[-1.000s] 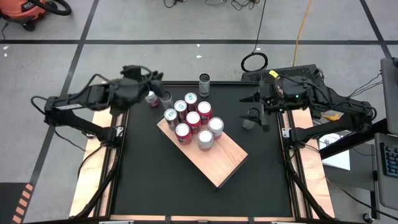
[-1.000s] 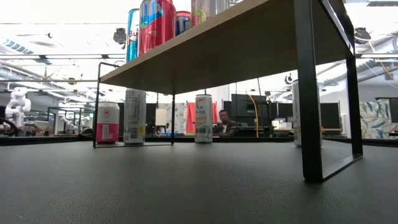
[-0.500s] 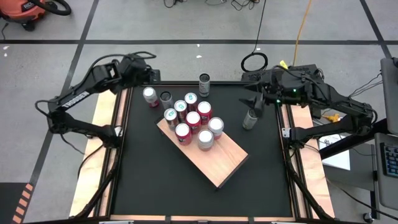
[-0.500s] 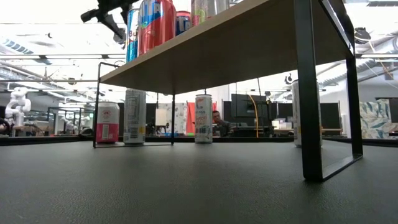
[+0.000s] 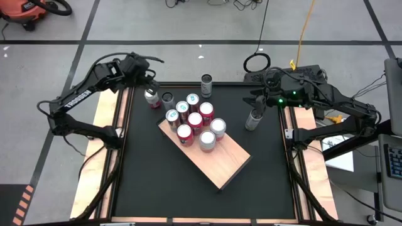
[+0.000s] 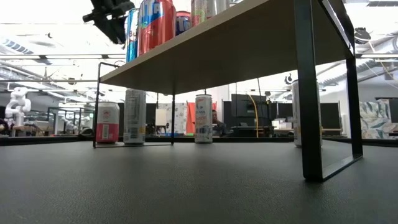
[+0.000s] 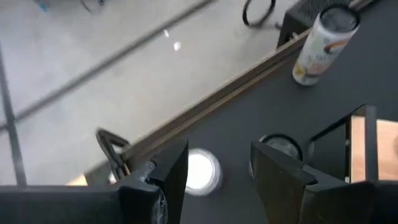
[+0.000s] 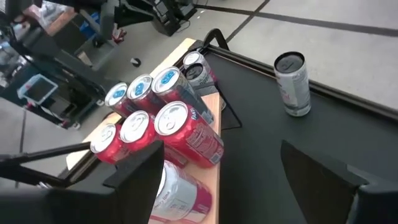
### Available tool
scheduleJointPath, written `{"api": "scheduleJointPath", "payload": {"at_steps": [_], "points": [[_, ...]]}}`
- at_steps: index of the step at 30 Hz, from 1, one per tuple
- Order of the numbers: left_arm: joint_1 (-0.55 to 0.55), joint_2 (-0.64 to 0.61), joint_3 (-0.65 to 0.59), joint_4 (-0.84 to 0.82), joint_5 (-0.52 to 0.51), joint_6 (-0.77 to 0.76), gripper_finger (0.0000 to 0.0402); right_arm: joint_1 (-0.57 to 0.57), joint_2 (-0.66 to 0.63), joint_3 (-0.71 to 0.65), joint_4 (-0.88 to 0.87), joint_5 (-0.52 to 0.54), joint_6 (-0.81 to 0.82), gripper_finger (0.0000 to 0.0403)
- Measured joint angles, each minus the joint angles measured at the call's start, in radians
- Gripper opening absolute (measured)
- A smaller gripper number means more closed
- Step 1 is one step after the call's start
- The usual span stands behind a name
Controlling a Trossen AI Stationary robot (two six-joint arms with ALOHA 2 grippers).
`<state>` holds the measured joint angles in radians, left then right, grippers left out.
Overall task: Place canned beverage on shelf
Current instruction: Put the pink soda can on the shelf aligned with the other pink soda cans
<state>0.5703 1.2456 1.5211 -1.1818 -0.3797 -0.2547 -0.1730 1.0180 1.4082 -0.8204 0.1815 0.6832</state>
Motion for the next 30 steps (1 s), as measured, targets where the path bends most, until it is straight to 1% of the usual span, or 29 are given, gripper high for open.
{"api": "scheduleJointPath", "payload": {"at_steps": [5,8,12,14,17,21,26,30], "points": [[0.129,0.043,0.0,-0.066,0.137,-0.016,0.0173,0.0,0.008,0.0,0.0,0.0,0.023,0.0297],[0.201,0.094,0.0,-0.094,0.188,-0.026,0.0173,0.0,0.01,0.0,0.0,0.0,0.038,0.0297],[0.269,0.169,0.0,-0.109,0.272,-0.008,0.0177,0.004,0.015,0.0,0.0,-0.002,0.064,0.0297],[0.286,0.207,0.0,-0.129,0.279,0.004,0.0185,0.015,0.016,0.0,0.0,-0.002,0.072,0.0297],[0.308,0.257,0.0,-0.172,0.282,0.032,0.0209,0.031,0.016,0.0,0.0,-0.002,0.08,0.0297],[0.326,0.298,-0.001,-0.177,0.278,0.073,0.0255,0.04,0.016,0.0,0.0,-0.001,0.064,0.0297],[0.347,0.319,-0.024,-0.147,0.283,0.109,0.0314,0.04,0.016,0.0,0.0,0.003,0.032,0.0297],[0.376,0.319,-0.074,-0.15,0.33,0.124,0.034,0.04,0.016,0.0,0.0,0.007,0.017,0.0297]]}}
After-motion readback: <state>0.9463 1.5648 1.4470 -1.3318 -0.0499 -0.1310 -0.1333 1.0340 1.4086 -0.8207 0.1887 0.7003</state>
